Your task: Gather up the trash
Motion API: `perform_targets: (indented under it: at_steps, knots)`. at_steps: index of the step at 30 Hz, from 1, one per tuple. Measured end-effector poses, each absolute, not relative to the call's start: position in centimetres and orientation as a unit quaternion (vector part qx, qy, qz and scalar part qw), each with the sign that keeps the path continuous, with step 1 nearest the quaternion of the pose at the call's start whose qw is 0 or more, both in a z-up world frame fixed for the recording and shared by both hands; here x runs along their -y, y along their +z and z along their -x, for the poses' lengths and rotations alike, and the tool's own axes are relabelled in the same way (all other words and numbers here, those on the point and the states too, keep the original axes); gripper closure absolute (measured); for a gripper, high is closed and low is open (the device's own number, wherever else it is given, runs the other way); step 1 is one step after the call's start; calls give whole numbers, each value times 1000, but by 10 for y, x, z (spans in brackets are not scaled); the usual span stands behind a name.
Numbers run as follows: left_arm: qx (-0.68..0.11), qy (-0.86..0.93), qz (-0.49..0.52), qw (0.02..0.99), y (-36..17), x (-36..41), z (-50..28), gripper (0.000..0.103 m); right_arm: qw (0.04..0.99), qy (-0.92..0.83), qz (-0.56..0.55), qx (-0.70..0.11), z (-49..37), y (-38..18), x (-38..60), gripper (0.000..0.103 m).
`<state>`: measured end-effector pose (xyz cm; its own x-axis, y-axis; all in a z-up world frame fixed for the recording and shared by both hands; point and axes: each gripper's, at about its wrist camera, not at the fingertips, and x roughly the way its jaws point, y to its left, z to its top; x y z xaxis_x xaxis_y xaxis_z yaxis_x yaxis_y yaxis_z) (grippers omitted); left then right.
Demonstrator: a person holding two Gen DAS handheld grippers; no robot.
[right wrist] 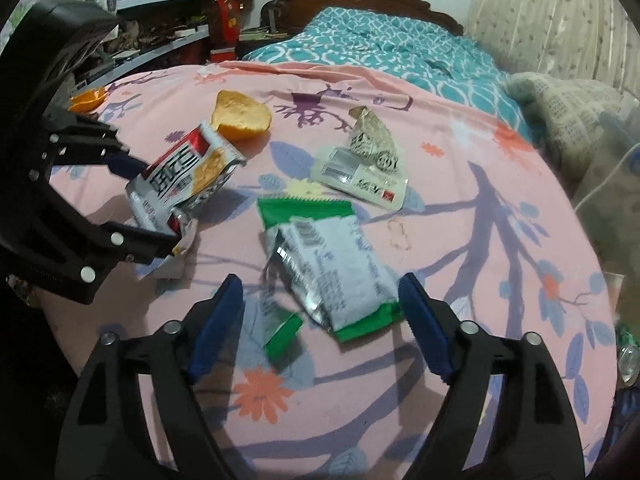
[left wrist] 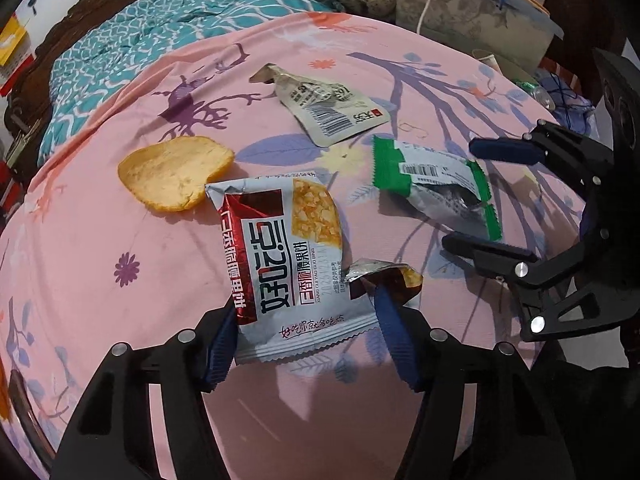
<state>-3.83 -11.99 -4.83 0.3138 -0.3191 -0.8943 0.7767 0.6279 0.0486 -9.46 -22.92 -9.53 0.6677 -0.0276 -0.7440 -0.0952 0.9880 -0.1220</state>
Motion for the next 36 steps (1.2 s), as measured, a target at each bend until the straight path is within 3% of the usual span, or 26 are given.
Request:
perform_targets:
  at_steps: [7,17,36]
  knots:
    - [-468,-350,-237,776,-49,114,35,42,906,33,51,-418,81,-91,230,16]
    - [-471,-351,-230,776,-49,111,32,42,903,87,-105,-408,75,-77,263,15]
    - [-469,-353,-230,776,-50,111,32,40,896,52,-47,-439,72,-100,255,15]
